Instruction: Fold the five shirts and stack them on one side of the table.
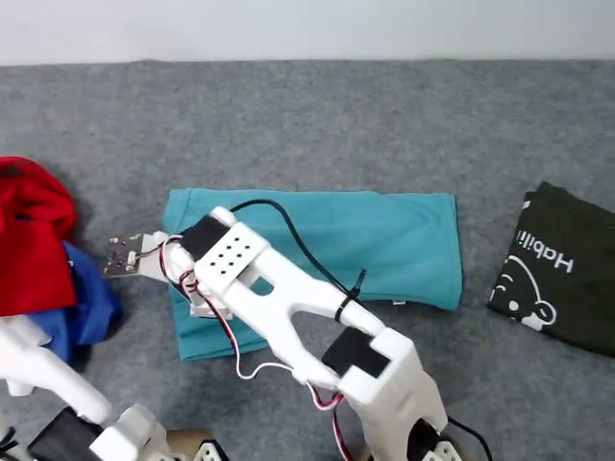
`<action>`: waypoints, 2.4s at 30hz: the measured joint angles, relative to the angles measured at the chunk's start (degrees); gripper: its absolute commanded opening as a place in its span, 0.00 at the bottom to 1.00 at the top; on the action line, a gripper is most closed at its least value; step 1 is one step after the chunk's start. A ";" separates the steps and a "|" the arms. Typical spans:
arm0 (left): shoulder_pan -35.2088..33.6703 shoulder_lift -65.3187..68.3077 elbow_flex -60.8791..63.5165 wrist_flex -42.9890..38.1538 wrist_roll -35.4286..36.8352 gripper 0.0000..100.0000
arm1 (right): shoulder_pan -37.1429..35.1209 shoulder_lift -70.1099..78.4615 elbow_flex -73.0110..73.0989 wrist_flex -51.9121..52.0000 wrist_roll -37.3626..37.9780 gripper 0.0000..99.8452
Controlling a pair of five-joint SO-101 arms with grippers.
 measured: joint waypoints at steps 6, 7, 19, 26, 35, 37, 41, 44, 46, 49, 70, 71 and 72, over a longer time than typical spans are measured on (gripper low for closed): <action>0.00 0.00 0.00 0.00 0.00 0.01 | -0.35 5.10 0.00 -1.23 0.00 0.24; 0.00 0.00 0.00 0.00 0.00 0.01 | -0.35 5.63 0.00 -1.58 0.00 0.24; 0.00 -0.09 3.25 0.00 0.00 0.01 | -0.26 8.62 -0.26 -6.68 -0.09 0.01; 0.00 -0.18 4.04 0.00 0.00 0.01 | -0.18 8.62 -0.26 -6.51 0.00 0.01; 0.00 -0.18 4.04 -0.09 0.00 0.01 | 1.23 8.70 -8.88 0.44 0.00 0.11; 0.00 -0.18 4.04 -0.09 0.00 0.01 | 1.41 8.70 -9.32 1.67 0.00 0.16; 0.00 -0.18 4.04 -0.09 0.00 0.01 | 1.85 8.70 -9.41 3.78 0.00 0.17; 0.00 -0.18 4.04 -0.09 0.00 0.01 | 2.02 8.70 -9.41 4.57 0.00 0.17; 0.00 -0.18 4.04 -0.09 0.00 0.01 | 2.11 8.70 -9.41 4.57 0.00 0.17; 0.00 -0.18 4.04 -0.09 0.00 0.01 | 2.11 8.70 -9.41 4.57 0.00 0.15; 0.00 -0.18 4.04 -0.09 0.00 0.01 | 5.71 11.87 -21.89 14.33 0.00 0.01; 0.00 -0.18 4.04 -0.09 0.00 0.01 | 6.07 11.87 -22.68 15.21 0.00 0.03; 0.00 -0.18 4.04 -0.09 0.00 0.01 | 6.24 11.87 -23.21 15.91 0.00 0.04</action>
